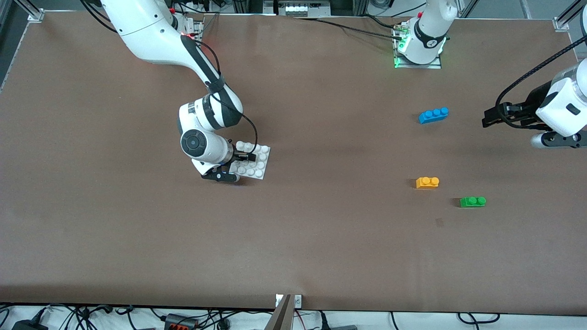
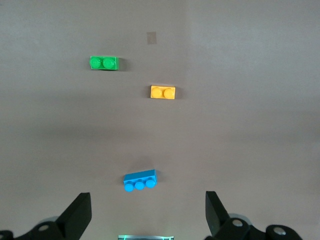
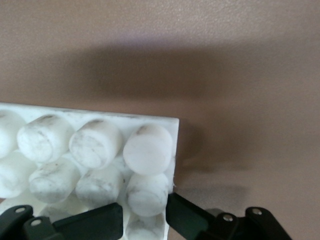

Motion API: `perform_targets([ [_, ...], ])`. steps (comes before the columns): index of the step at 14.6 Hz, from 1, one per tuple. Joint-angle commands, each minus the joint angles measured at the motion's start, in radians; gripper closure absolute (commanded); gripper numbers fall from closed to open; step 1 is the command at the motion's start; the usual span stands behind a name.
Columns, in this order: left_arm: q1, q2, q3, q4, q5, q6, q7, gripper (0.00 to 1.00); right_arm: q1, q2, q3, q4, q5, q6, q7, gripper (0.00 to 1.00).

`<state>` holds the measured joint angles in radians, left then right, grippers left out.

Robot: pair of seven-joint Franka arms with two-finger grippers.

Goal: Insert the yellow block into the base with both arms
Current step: 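Slide the white base plate toward the table middle with the right gripper, then reach the yellow brick with the left gripper while the right gripper rotates plate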

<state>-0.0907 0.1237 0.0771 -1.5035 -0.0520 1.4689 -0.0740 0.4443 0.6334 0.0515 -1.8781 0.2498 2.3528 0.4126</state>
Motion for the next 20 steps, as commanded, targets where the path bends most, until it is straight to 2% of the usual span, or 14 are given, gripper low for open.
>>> perform_targets([
  [1, -0.007, 0.013, 0.0, 0.017, -0.022, 0.001, -0.003, 0.0, 0.165, 0.164, 0.002, 0.295, 0.017, 0.0, 0.256, 0.58],
  [7, -0.017, 0.141, 0.0, 0.043, -0.077, 0.062, 0.003, 0.0, 0.166, 0.152, 0.002, 0.294, 0.017, 0.0, 0.258, 0.58],
  [9, -0.026, 0.172, -0.002, 0.01, -0.072, 0.14, 0.002, 0.0, 0.169, 0.15, 0.002, 0.294, 0.016, 0.0, 0.259, 0.58],
  [14, -0.037, 0.169, -0.003, -0.288, -0.069, 0.474, 0.003, 0.0, 0.175, 0.152, 0.005, 0.319, 0.023, 0.011, 0.246, 0.58],
  [16, -0.04, 0.172, -0.005, -0.407, -0.069, 0.656, 0.003, 0.0, 0.191, 0.152, 0.005, 0.347, 0.023, 0.011, 0.242, 0.58],
  [20, -0.046, 0.246, -0.01, -0.449, -0.071, 0.764, -0.01, 0.0, 0.214, 0.158, 0.013, 0.387, 0.02, 0.014, 0.217, 0.58],
])
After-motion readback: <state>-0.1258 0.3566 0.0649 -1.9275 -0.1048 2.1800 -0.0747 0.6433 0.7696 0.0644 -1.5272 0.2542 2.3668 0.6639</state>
